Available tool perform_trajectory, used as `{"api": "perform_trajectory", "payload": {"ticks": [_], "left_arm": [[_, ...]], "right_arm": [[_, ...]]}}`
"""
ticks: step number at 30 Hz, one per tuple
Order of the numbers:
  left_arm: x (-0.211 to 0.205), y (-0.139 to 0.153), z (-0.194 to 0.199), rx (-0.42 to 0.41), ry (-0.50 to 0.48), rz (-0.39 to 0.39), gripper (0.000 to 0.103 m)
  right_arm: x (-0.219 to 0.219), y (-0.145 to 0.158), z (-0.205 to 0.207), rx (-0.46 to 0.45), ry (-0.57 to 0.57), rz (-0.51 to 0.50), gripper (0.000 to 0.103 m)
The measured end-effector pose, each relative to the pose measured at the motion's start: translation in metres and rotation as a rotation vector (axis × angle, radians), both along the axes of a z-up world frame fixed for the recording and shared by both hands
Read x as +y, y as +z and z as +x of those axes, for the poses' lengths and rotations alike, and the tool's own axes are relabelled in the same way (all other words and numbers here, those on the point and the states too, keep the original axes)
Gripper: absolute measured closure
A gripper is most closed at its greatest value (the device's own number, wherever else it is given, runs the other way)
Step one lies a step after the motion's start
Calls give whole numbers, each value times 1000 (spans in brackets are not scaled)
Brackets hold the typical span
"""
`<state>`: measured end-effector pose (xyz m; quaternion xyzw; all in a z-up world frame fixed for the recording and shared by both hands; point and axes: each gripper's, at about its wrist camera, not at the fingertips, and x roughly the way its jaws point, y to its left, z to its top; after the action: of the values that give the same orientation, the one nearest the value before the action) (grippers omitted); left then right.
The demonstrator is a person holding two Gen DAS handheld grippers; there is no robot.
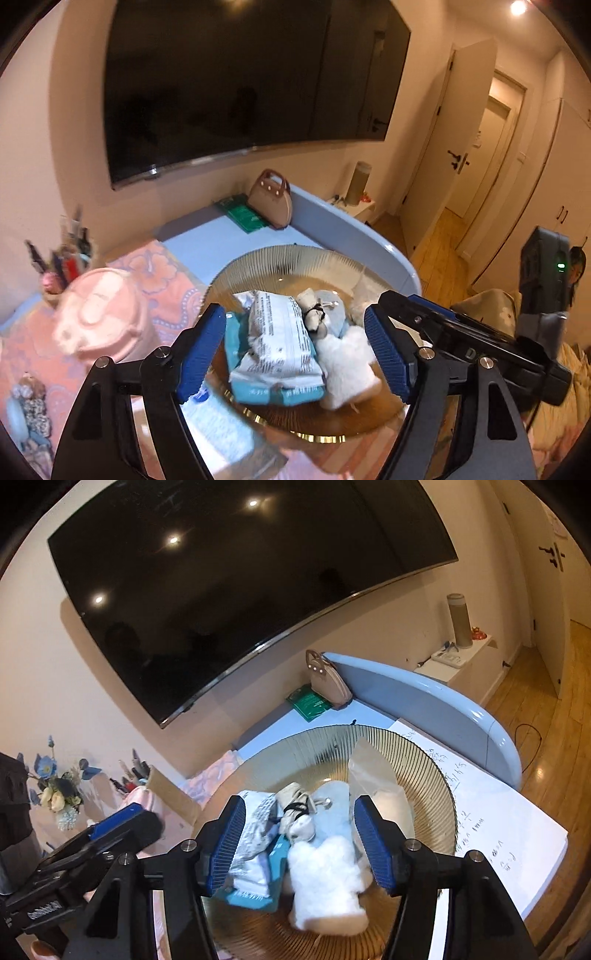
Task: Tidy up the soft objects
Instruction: 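Move both tools back over the desk toward the mask and bow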
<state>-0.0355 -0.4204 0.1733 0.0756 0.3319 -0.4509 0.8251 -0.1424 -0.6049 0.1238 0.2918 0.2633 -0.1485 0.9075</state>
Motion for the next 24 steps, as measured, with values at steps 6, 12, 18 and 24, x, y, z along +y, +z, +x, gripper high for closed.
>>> {"api": "perform_trajectory", "payload": {"ticks": [6, 12, 18, 24], "left_arm": [[73, 26, -24, -64, 26, -33, 27], [183, 43, -40, -139, 175, -56, 26], [296, 61, -43, -223, 402, -57, 22], [389, 57, -38, -213, 681, -60, 19]], "right_arm": [[34, 12, -10, -11, 44, -32, 43], [87, 21, -4, -11, 142, -48, 43], [156, 27, 18, -7, 293, -79, 43], [248, 20, 46, 33, 471, -174, 43]]}}
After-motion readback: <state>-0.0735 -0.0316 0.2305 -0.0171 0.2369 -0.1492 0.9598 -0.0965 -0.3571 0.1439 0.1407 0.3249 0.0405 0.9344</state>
